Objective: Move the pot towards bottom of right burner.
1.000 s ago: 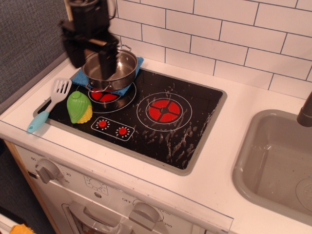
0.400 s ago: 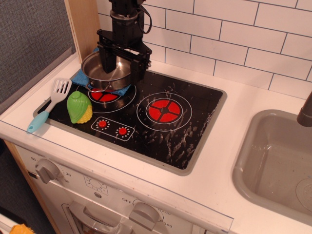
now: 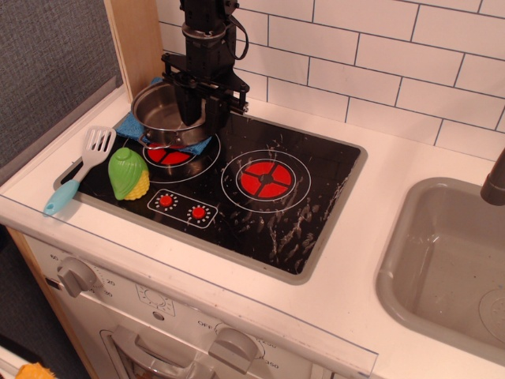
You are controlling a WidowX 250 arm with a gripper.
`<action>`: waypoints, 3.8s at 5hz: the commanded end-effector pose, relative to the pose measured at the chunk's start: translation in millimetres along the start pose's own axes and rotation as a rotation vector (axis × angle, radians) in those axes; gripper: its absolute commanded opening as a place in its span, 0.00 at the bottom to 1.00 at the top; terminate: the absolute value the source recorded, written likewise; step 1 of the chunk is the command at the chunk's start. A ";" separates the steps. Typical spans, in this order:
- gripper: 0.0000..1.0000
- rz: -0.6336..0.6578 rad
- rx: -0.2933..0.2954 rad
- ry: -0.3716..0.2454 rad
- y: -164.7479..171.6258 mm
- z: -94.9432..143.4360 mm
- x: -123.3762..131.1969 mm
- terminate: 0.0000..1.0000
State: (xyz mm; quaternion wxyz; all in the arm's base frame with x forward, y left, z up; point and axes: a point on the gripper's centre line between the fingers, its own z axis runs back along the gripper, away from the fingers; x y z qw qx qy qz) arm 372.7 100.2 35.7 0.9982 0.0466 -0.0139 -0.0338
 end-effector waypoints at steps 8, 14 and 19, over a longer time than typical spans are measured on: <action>0.00 -0.469 0.091 -0.184 -115.7 67.7 -97.6 0.00; 1.00 -0.489 -0.032 -0.117 -133.0 53.1 -117.7 0.00; 1.00 -0.079 -0.144 -0.147 -86.8 73.1 -110.0 1.00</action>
